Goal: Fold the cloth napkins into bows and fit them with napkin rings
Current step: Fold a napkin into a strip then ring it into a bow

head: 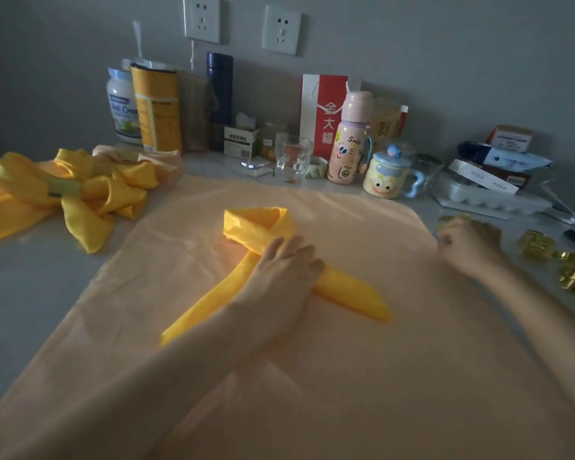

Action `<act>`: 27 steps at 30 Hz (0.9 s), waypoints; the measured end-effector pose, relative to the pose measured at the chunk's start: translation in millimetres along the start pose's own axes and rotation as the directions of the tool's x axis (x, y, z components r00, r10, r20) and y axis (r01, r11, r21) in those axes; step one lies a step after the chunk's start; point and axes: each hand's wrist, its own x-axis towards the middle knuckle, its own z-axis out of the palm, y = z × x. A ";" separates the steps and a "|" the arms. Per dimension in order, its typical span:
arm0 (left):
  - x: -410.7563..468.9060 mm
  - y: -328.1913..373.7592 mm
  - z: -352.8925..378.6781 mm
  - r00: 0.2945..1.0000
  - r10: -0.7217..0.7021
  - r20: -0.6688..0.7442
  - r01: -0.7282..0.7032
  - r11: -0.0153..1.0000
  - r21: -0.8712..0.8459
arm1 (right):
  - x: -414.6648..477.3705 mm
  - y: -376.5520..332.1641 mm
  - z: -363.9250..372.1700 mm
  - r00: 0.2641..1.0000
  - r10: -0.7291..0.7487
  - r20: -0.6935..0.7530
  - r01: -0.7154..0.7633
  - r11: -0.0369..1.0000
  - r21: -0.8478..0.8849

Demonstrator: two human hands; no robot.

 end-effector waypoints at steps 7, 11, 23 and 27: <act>-4.6 17.5 -5.7 0.955 -0.023 0.297 0.026 1.000 -0.007 | -82.0 -74.1 -56.2 0.933 -0.264 -0.244 0.357 0.762 0.540; -9.5 17.2 -16.9 0.945 -0.087 0.314 0.108 0.993 -0.050 | -112.5 -93.7 -61.9 0.935 -0.306 -0.179 0.348 0.693 0.632; -10.6 27.4 -19.8 0.941 -0.166 0.295 0.236 0.946 -0.221 | -143.1 -107.5 -41.5 0.964 -0.258 -0.063 0.245 0.773 0.585; -8.7 27.4 -19.2 0.940 -0.185 0.285 0.262 0.929 -0.262 | -144.8 -115.8 -37.6 0.978 -0.204 -0.036 0.196 0.858 0.474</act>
